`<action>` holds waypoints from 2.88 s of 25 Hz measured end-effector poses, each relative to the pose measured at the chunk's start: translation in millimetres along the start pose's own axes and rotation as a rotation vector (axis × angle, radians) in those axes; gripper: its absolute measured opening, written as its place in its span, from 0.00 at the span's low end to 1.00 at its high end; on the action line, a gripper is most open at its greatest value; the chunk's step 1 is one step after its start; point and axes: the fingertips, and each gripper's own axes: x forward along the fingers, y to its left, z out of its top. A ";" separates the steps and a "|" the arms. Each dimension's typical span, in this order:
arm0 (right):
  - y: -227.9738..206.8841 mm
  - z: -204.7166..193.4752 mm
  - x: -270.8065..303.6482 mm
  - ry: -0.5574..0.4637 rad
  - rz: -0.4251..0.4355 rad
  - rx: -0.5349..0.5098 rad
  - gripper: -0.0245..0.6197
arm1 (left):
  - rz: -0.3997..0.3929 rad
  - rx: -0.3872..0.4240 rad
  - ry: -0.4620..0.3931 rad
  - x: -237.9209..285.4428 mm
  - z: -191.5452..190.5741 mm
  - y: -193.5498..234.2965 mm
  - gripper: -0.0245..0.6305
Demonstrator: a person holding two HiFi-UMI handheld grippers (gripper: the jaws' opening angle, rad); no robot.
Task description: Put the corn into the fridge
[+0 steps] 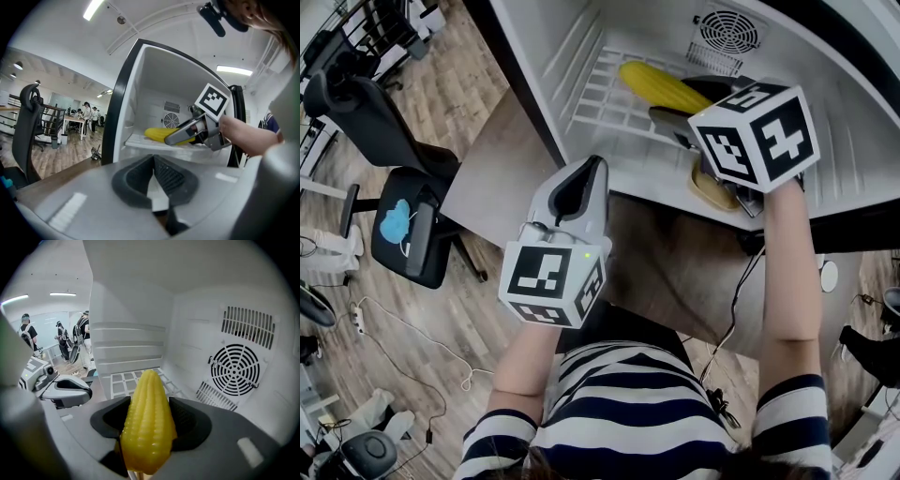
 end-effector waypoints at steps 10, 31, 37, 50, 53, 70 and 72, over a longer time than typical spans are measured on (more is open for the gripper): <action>-1.0 6.6 -14.6 -0.088 -0.096 -0.018 0.44 | 0.024 0.000 -0.022 -11.5 6.4 2.1 0.04; 10.4 5.7 -81.2 -0.403 -0.335 0.053 0.38 | 0.093 -0.008 -0.068 -37.9 17.6 11.3 0.04; 22.0 -12.6 -101.3 -0.444 -0.376 0.088 0.36 | 0.104 -0.005 -0.074 -43.2 18.5 10.2 0.04; 47.4 -69.8 -115.1 -0.485 -0.387 0.249 0.18 | 0.126 -0.026 -0.057 -52.8 5.3 18.3 0.04; 53.9 -78.3 -113.0 -0.478 -0.393 0.254 0.15 | 0.128 -0.034 -0.049 -55.4 0.8 21.2 0.04; 67.0 -133.7 -95.7 -0.411 -0.407 0.349 0.03 | 0.154 -0.010 0.025 -76.3 -31.5 37.6 0.04; 70.3 -136.6 -92.3 -0.406 -0.389 0.350 0.03 | 0.157 -0.004 0.030 -77.9 -33.3 38.3 0.04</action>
